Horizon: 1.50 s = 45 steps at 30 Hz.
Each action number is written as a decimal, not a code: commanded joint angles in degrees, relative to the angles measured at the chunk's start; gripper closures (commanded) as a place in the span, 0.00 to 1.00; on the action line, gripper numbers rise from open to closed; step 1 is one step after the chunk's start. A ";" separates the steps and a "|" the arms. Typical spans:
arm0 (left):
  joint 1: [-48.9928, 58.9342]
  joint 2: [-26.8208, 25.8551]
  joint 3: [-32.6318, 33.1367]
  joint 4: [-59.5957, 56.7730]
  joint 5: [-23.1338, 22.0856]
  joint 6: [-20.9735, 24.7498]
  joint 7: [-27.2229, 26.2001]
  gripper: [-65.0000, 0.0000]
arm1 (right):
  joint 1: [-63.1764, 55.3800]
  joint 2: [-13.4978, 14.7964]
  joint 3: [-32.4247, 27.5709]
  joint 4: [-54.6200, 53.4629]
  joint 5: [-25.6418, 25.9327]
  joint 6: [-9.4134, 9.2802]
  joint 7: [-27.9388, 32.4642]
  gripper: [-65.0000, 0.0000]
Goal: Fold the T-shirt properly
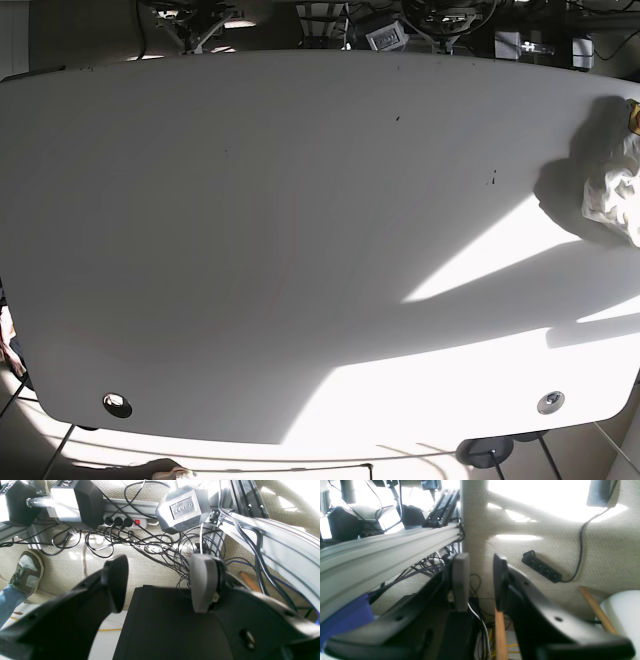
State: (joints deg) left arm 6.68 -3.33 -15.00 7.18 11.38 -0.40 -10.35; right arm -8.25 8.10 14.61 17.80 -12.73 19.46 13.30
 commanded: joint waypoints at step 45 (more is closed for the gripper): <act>1.58 0.01 0.02 1.91 -0.08 0.18 -1.21 0.45 | -0.43 -0.10 0.23 0.25 -0.31 -0.18 0.64 0.75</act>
State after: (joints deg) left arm 7.92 -3.20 -14.92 9.02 11.38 -0.43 -11.40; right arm -8.47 7.53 14.68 17.93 -12.95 19.40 13.43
